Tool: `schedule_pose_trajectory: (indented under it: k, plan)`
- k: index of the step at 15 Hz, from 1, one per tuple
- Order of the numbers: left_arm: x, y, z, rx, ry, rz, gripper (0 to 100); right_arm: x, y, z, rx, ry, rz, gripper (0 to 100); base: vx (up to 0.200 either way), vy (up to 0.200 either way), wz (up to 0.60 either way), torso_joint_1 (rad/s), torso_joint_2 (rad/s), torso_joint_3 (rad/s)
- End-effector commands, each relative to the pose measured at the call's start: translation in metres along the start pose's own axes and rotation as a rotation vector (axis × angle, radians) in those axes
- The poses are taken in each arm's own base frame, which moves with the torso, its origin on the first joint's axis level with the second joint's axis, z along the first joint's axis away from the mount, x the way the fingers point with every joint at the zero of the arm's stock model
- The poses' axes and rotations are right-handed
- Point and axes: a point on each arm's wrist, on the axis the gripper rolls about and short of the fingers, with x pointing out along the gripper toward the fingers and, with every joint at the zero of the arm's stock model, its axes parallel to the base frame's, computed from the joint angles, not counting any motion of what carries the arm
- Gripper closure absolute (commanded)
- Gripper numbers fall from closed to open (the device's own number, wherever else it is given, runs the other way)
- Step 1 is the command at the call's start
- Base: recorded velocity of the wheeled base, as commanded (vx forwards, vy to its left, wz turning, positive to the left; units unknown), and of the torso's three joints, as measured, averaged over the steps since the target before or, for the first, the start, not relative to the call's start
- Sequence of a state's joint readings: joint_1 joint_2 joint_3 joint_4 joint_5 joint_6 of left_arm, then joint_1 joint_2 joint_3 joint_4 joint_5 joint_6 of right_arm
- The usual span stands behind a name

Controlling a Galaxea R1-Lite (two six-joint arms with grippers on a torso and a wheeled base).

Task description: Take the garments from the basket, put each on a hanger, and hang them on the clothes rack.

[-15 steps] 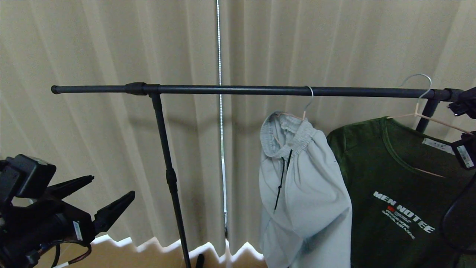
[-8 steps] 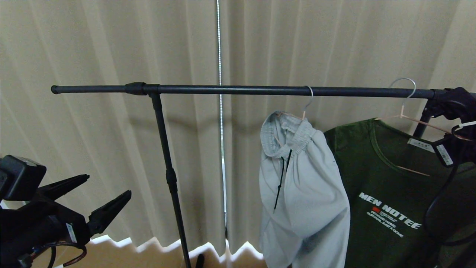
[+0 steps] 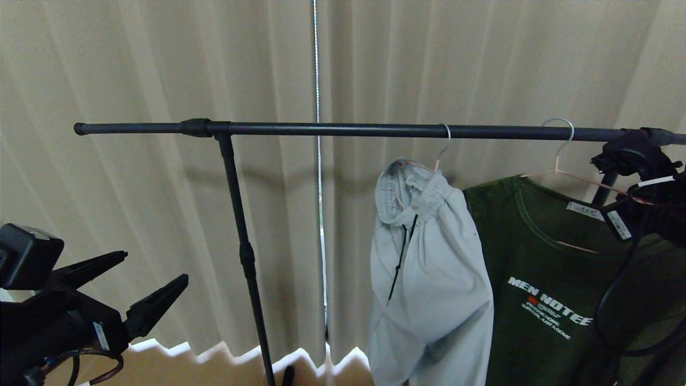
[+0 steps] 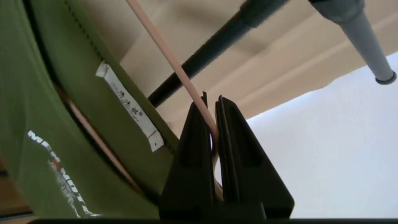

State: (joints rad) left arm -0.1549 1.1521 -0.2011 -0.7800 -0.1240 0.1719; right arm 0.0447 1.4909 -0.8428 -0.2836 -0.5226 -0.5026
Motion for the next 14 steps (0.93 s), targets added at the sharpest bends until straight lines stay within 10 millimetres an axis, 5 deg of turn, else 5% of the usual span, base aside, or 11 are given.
schedule_pose_trajectory:
  k: [1, 2, 3, 9, 14]
  plan:
    - [0.0, 0.0, 0.0, 0.0, -0.001, 0.0, 0, -0.001, 0.003, 0.0, -0.004, -0.004, 0.01, 100, 0.0, 0.0, 0.0, 0.0, 0.0, 0.0]
    - [0.0, 0.0, 0.0, 0.0, -0.001, 0.0, 0, -0.003, 0.005, 0.0, -0.009, -0.007, 0.018, 100, 0.0, 0.0, 0.0, 0.0, 0.0, 0.0]
    - [0.0, 0.0, 0.0, 0.0, 0.001, 0.0, 0, -0.003, 0.005, 0.0, -0.011, -0.006, 0.021, 0, 0.0, 0.0, 0.0, 0.0, 0.0, 0.0]
    - [0.001, 0.0, 0.0, 0.0, 0.002, -0.001, 0, -0.01, 0.013, -0.003, 0.044, -0.052, 0.129, 0, 0.0, 0.0, 0.0, 0.0, 0.0, 0.0]
    - [0.0, 0.008, 0.0, -0.008, 0.006, 0.054, 0, -0.045, 0.011, -0.023, 0.237, -0.154, 0.38, 0, 0.0, 0.0, 0.0, 0.0, 0.0, 0.0]
